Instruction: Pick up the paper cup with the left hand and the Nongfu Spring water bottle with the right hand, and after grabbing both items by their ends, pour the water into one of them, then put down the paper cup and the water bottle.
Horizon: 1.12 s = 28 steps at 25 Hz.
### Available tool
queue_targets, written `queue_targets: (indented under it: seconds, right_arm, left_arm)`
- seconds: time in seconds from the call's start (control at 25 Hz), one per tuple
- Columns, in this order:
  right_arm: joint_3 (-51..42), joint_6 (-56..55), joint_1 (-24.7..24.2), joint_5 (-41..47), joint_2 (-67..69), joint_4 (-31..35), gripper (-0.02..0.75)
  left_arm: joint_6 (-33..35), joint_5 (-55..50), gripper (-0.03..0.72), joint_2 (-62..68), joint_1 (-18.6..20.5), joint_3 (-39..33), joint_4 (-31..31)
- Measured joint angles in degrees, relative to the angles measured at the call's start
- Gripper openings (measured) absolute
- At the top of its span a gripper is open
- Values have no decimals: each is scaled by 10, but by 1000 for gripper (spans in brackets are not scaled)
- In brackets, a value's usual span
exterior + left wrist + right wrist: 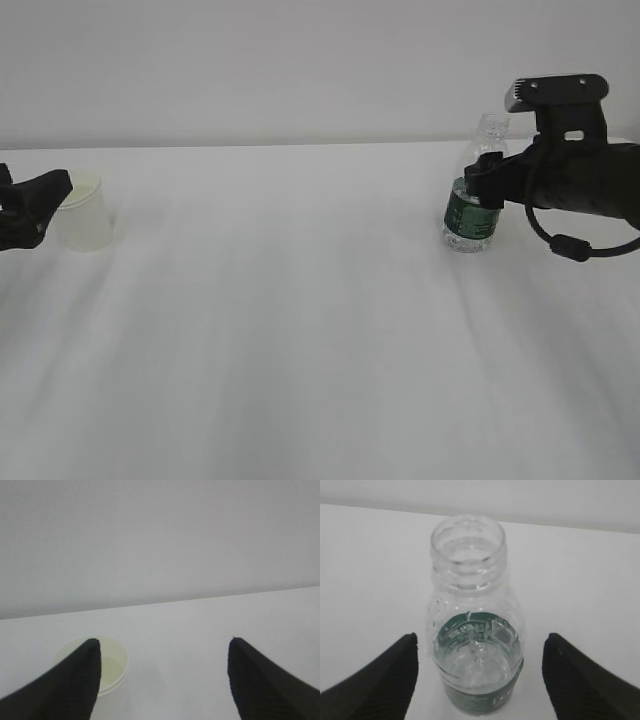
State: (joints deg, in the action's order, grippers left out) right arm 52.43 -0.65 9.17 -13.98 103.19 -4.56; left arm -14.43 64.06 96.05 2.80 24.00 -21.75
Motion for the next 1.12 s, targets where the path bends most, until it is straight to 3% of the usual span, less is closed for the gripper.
queue_targets:
  seconds: [0.48, 1.12]
  right_arm:
    - [-1, 0, 0, 5, -55, -26, 579]
    - [-1, 0, 0, 148, -206, -27, 576]
  left_arm:
    - [0, -41, 566, -102, 0, -1, 3]
    - [-35, -193, 564, -291, 0, -5, 5]
